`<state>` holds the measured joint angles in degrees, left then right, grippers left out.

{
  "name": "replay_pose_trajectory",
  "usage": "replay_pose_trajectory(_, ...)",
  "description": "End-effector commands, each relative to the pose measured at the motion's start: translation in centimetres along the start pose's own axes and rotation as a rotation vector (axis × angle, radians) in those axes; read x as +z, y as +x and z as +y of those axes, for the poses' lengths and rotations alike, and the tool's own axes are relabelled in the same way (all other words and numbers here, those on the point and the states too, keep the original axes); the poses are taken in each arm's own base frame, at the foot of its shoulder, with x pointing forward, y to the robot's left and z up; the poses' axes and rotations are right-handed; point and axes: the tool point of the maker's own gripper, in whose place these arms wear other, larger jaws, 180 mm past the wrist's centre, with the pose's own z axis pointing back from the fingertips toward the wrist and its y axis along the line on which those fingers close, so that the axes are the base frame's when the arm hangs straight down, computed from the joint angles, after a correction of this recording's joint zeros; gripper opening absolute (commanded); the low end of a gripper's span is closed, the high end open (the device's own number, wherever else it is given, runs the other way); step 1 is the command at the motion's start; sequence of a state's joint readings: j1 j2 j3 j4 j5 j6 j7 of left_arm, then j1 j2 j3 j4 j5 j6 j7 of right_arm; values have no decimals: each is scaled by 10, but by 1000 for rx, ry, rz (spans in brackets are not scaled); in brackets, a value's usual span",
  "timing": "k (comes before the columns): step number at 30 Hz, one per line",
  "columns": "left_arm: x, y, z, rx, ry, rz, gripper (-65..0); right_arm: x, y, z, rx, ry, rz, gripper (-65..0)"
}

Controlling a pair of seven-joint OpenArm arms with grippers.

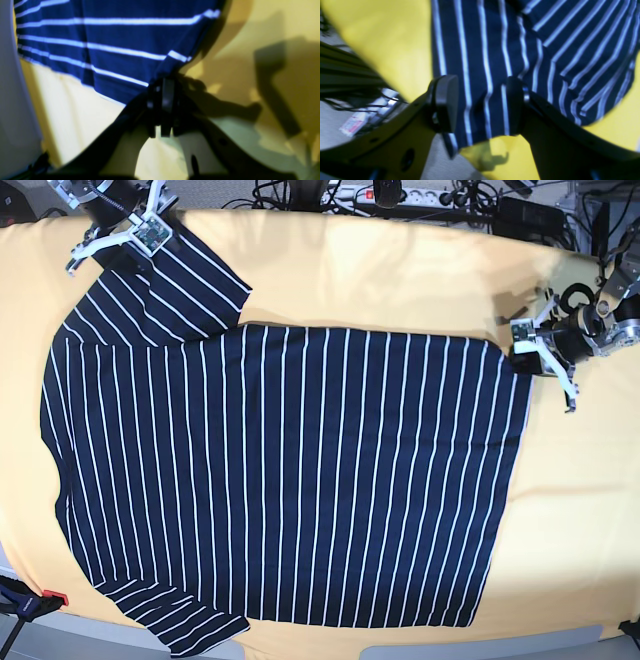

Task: Fold the T-shirt properly
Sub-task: 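Move right gripper to the shoulder seam and left gripper to the hem corner, then close both grippers on the shirt edges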

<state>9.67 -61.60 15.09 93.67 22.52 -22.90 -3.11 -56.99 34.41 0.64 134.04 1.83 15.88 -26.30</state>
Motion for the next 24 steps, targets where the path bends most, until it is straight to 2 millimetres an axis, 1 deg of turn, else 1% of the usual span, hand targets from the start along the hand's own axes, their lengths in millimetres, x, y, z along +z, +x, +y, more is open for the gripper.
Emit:
replay_pose_trajectory(1, 6, -5, 19, -16, 50, 14, -650, 3, 8, 1, 1, 12, -32, -317)
replay_pose_trajectory(2, 6, -5, 20, -11, 61, 16, -650, 3, 8, 2, -2, 19, -36, -317)
replay_pose_trajectory(7, 6, -5, 22, -12, 69, 16, -650, -4, -12, 2, -24, 14, 16, -317)
replay_pose_trajectory(10, 6, -5, 22, -11, 68, 16, -650, -12, -25, 2, -34, 18, 44, -317)
replay_pose_trajectory(12, 6, -5, 22, -12, 69, 16, -650, -19, -33, 6, -48, 44, 59, -317)
replay_pose_trajectory(15, 6, -5, 22, -12, 68, 16, -650, -23, -34, 14, -103, 81, 50, -317)
replay_pose_trajectory(17, 6, -5, 22, -12, 68, 17, -650, -23, -34, 18, -108, 95, 52, -317)
replay_pose_trajectory(21, 6, -5, 22, -12, 68, 16, -650, -24, -40, 21, -112, 103, 78, -317)
replay_pose_trajectory(24, 6, -5, 22, -12, 68, 16, -650, -26, -51, 21, -129, 94, 102, -321)
